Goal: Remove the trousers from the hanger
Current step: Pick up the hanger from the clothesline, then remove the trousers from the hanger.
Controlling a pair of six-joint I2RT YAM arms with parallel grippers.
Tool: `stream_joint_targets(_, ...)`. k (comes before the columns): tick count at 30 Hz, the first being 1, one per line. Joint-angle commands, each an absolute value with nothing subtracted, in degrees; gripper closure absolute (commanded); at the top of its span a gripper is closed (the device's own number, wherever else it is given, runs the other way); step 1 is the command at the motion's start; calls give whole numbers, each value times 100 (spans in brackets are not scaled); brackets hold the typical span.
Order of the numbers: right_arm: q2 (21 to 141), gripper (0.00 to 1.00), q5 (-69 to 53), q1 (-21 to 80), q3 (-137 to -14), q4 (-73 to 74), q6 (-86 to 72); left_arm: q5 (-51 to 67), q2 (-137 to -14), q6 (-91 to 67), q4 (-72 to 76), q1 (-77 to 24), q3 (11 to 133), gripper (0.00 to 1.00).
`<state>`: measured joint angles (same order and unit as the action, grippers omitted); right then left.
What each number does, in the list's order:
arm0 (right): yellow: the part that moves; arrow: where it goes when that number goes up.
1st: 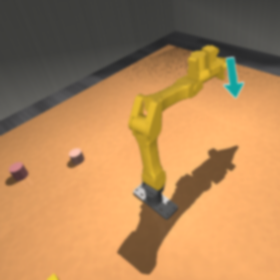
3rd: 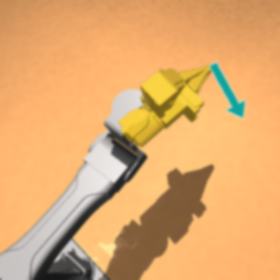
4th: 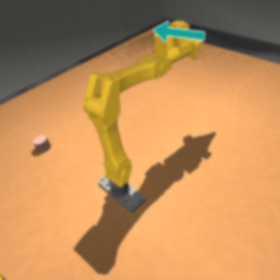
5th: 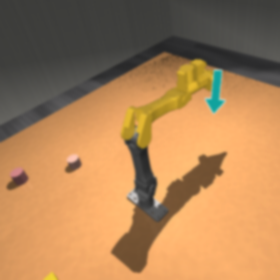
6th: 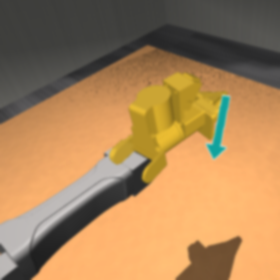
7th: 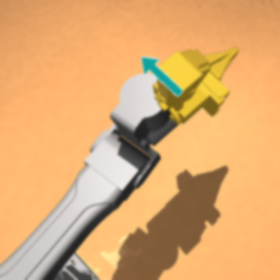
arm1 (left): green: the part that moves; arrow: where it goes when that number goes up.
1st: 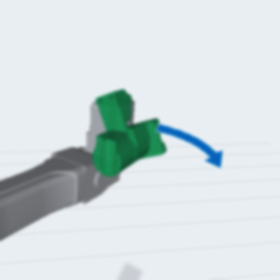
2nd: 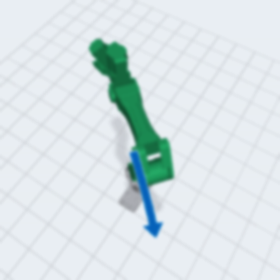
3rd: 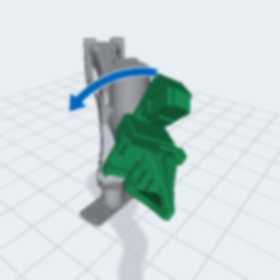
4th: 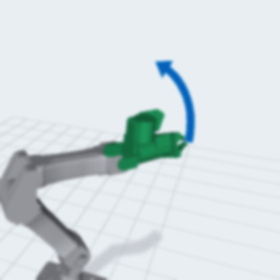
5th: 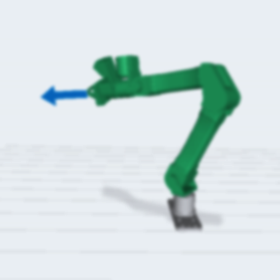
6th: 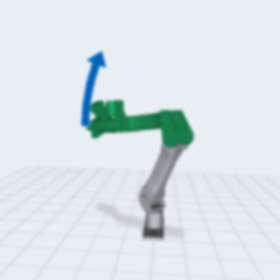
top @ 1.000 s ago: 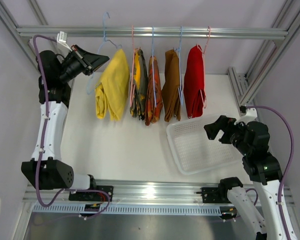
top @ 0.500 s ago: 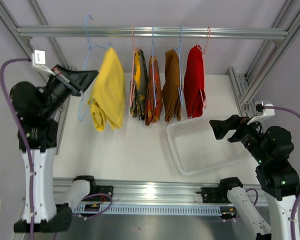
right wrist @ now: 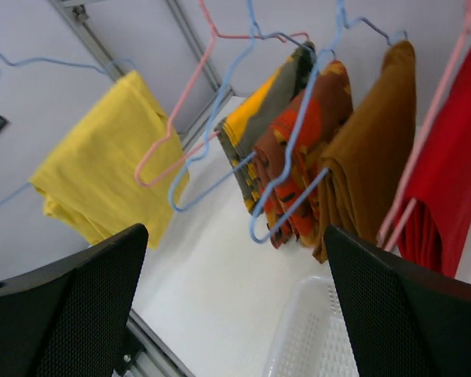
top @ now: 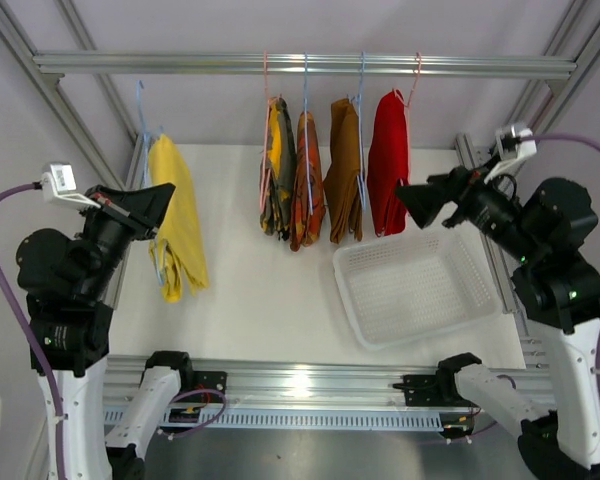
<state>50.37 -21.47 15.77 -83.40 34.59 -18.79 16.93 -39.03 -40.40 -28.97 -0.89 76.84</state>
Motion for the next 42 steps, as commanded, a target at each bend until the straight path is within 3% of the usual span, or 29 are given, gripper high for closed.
stream_joint_targets(1,5641,1,-1585,2160,-9539,3005,-1785,1196,-3736,-3595,-2100,-228,7717,100)
stream_joint_targets(8,7346,0,3465,4637,-11992,3569,-530,783,-3612,-3366,-2241,-430,7567,99)
stream_joint_targets(10,7793,1,5366,5828,-12155,3123,773,669,-3604,-3314,-2294,-518,7567,100)
stream_joint_targets(13,8155,1,6475,6843,-11980,1962,1983,432,-3612,-3261,-2408,-615,7646,99)
stream_joint_targets(27,8376,1,6092,9306,-9704,1046,837,26,-3630,-3603,-3110,-633,8112,100)
stream_joint_targets(42,8895,1,3737,9168,-8598,370,-553,-422,-3568,-3788,-3480,-633,8104,100)
